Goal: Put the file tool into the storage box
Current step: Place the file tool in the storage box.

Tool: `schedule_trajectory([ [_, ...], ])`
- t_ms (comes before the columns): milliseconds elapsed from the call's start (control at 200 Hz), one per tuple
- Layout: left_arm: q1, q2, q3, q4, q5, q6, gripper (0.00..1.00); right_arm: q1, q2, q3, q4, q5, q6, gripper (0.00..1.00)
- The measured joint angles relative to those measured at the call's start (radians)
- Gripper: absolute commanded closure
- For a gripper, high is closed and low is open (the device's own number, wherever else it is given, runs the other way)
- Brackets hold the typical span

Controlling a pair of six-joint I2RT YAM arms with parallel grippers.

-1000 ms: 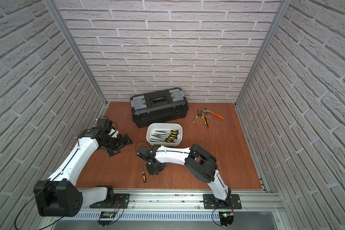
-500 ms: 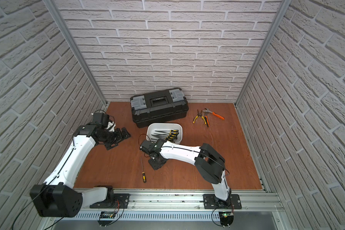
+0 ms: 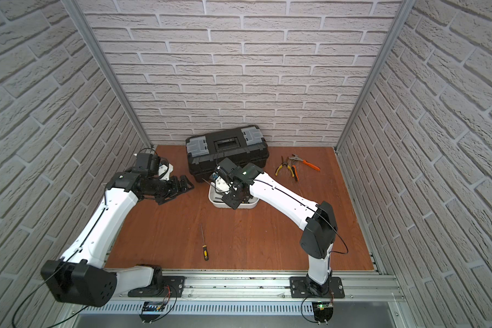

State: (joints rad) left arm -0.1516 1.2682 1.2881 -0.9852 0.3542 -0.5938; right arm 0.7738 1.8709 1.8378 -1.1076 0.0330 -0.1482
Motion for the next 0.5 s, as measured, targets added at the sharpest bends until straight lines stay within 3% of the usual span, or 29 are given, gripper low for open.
schedule_trajectory([
  [215, -0.091, 0.052, 0.052, 0.012, -0.006, -0.001, 0.02, -0.063, 0.080, 0.023, 0.017, 0.069, -0.171, 0.93],
  [500, -0.175, 0.174, 0.177, -0.019, -0.058, -0.024, 0.02, -0.137, 0.136, -0.024, 0.133, 0.046, -0.305, 0.94],
])
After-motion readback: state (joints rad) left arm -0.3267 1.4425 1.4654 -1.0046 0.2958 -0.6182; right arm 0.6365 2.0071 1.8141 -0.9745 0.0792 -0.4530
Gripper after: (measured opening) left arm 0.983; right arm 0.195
